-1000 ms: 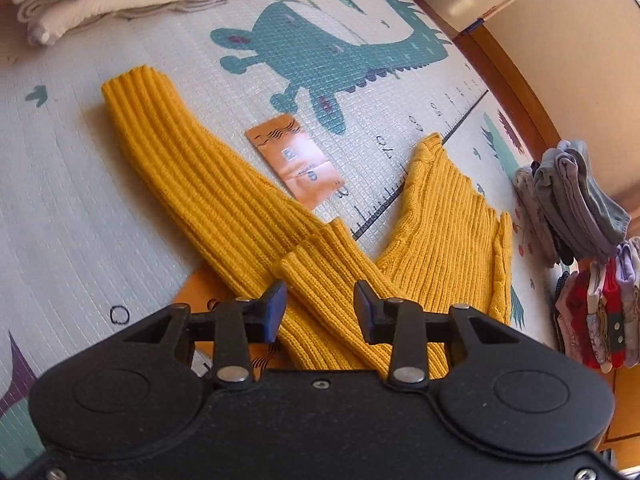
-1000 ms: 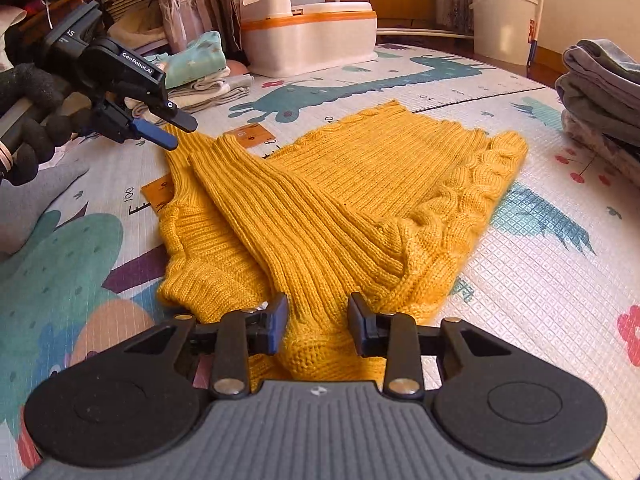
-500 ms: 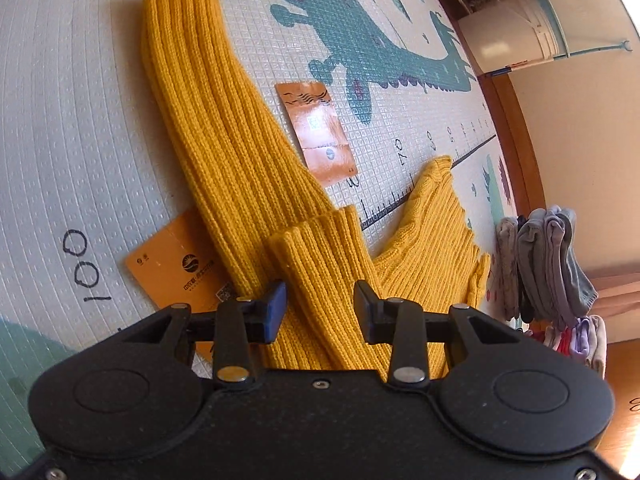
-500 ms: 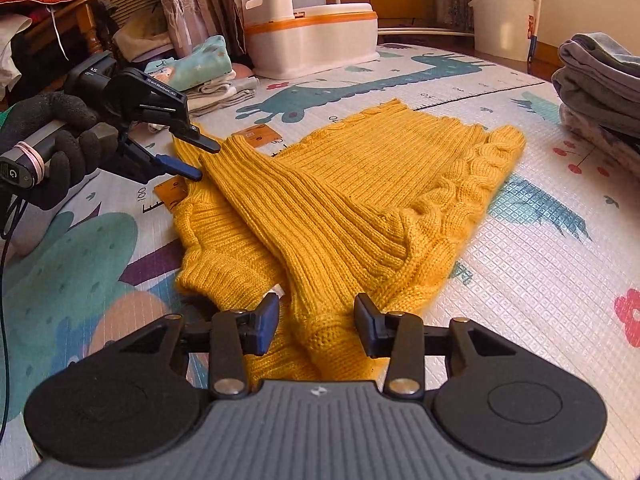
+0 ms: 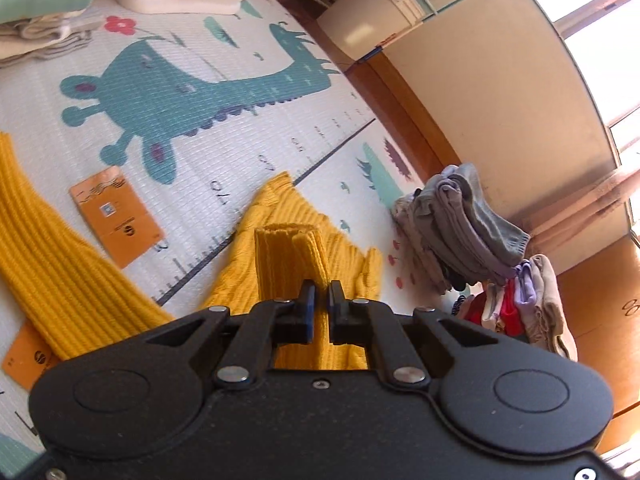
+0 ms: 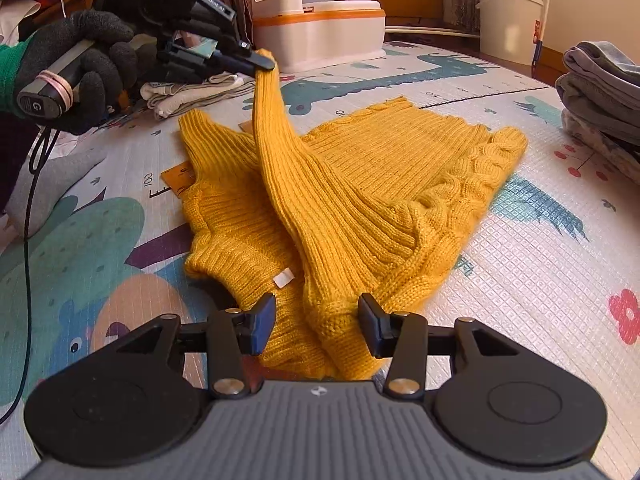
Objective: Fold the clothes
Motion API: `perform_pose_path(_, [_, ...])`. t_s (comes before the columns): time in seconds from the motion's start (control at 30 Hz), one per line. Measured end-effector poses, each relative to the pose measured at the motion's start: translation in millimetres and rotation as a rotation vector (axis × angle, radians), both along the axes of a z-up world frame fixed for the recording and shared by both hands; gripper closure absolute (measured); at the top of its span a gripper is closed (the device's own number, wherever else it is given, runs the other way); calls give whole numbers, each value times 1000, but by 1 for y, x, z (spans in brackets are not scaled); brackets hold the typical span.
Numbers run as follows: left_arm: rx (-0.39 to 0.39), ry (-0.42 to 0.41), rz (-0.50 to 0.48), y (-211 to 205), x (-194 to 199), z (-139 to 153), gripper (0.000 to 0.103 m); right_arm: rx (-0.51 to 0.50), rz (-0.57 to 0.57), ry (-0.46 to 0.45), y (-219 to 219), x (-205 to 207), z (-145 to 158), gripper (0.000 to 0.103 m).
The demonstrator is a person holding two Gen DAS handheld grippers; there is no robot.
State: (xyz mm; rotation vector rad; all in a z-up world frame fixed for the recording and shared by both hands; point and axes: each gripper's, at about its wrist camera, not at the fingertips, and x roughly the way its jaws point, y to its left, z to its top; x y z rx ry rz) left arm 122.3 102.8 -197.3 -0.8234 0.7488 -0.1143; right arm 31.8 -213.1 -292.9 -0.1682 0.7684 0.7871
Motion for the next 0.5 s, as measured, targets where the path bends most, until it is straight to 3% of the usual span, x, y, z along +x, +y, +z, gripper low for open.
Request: perform_pose_path(0.5, [-38, -50, -142, -88, 94, 7, 100, 70, -16, 62, -7, 4, -2, 53])
